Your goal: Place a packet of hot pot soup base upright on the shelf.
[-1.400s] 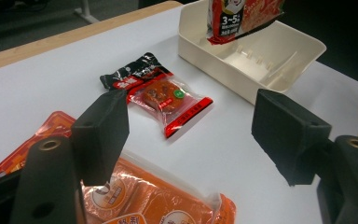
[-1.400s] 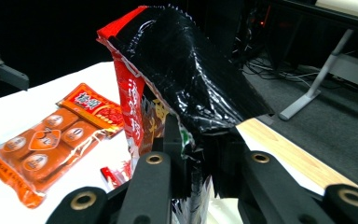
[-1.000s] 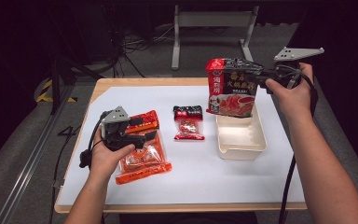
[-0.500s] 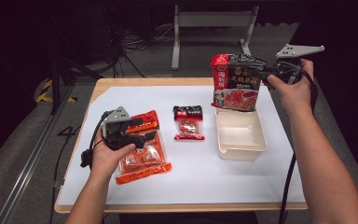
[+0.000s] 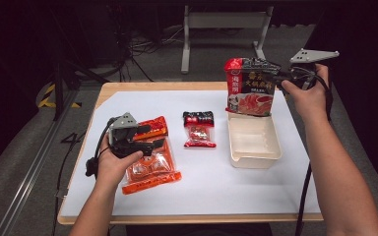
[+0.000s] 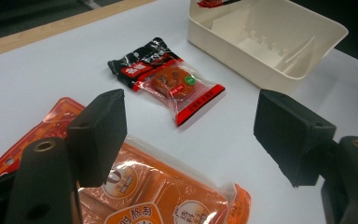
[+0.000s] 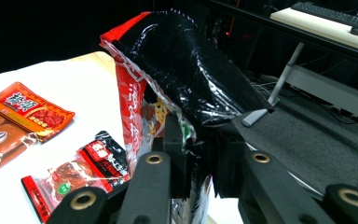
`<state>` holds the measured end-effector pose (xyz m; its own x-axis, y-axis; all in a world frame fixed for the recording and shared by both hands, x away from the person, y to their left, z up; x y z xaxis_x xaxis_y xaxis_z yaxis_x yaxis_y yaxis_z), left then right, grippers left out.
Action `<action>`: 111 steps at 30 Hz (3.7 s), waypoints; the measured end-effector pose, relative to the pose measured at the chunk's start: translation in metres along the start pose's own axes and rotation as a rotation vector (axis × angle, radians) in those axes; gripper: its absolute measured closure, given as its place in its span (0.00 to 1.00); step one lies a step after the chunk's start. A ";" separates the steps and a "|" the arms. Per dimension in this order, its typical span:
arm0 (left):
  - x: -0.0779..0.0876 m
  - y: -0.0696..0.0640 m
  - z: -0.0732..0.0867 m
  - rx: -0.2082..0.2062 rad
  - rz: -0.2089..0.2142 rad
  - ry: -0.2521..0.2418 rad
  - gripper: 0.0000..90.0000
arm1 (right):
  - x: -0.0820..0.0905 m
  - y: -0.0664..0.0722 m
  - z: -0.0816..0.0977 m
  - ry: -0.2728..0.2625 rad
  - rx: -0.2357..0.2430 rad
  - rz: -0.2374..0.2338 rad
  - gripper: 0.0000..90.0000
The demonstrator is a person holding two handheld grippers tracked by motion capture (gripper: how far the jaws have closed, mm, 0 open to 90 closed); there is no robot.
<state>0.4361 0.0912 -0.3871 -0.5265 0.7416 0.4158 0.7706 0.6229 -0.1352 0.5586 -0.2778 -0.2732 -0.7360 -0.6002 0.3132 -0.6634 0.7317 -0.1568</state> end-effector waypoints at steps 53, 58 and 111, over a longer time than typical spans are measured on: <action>0.003 0.007 0.006 0.047 -0.005 0.005 0.29 | -0.021 -0.006 0.078 0.113 -0.109 0.029 0.82; 0.003 0.009 0.007 0.036 -0.006 0.010 0.29 | -0.015 -0.012 0.090 0.117 -0.130 0.047 0.84; 0.013 0.033 0.003 0.064 -0.048 -0.011 0.29 | 0.053 0.010 0.041 -0.082 -0.123 0.078 0.32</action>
<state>0.4539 0.1220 -0.3887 -0.5668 0.7127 0.4132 0.7198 0.6724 -0.1725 0.5074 -0.3159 -0.2963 -0.7964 -0.5609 0.2260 -0.5861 0.8080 -0.0599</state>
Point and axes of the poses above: each handheld gripper's, and its own axes: x roughly backward along the jaws, z roughly out of its underside, y roughly to its left, the point moved 9 cm from there along -x, roughly forward along the jaws, and after that the axes turned 6 degrees about -y, right-handed, at the moved point
